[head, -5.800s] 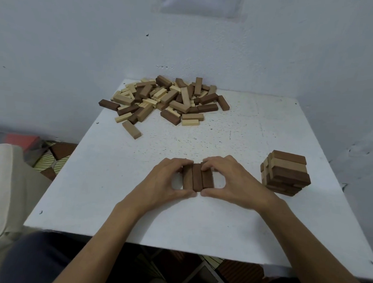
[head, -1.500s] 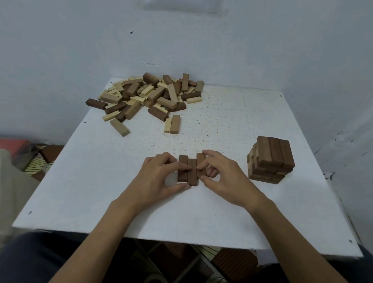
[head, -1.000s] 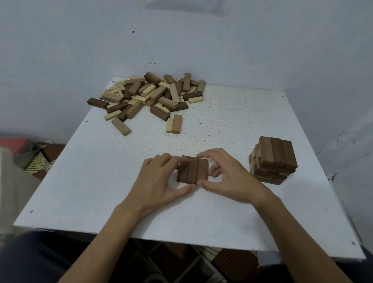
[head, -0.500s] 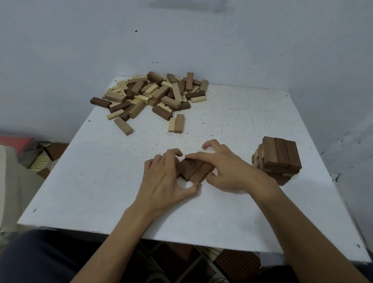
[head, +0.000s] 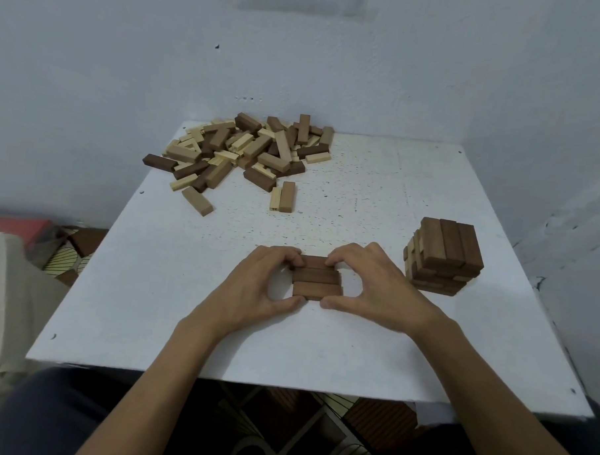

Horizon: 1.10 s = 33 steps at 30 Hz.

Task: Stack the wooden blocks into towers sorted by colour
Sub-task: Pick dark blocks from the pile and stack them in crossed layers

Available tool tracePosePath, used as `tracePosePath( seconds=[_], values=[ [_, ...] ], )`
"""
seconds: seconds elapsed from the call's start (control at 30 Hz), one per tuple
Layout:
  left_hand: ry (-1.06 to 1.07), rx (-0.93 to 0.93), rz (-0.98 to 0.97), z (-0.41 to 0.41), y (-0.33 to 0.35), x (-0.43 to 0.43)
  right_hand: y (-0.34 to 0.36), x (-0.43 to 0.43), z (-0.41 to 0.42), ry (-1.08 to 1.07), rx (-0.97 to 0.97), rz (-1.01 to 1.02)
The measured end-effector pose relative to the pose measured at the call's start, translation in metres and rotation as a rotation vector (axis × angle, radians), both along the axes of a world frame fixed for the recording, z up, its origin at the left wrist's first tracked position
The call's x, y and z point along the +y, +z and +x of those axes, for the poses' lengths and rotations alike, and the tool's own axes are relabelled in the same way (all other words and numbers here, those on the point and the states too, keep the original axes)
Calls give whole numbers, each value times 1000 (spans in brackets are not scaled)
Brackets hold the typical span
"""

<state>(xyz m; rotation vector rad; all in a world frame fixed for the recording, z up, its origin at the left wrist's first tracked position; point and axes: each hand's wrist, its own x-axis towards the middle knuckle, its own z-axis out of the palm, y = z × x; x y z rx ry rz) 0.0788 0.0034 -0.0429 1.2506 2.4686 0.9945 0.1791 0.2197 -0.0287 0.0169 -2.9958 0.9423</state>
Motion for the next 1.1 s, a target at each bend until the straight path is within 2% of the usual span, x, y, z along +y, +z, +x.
tracePosePath(
  seconds=[0.3,0.6,0.87,1.1],
  values=[
    [4,53,-23,0,12,3,4,-4,7,-9,70,-19],
    [-139,108,52,10,73,52,71,34,41,-97,167,87],
    [-214,54,88,26,85,140,90,110,71,-263,85,96],
    [-211,52,29,26,73,171,74,140,70,-267,20,54]
  ],
)
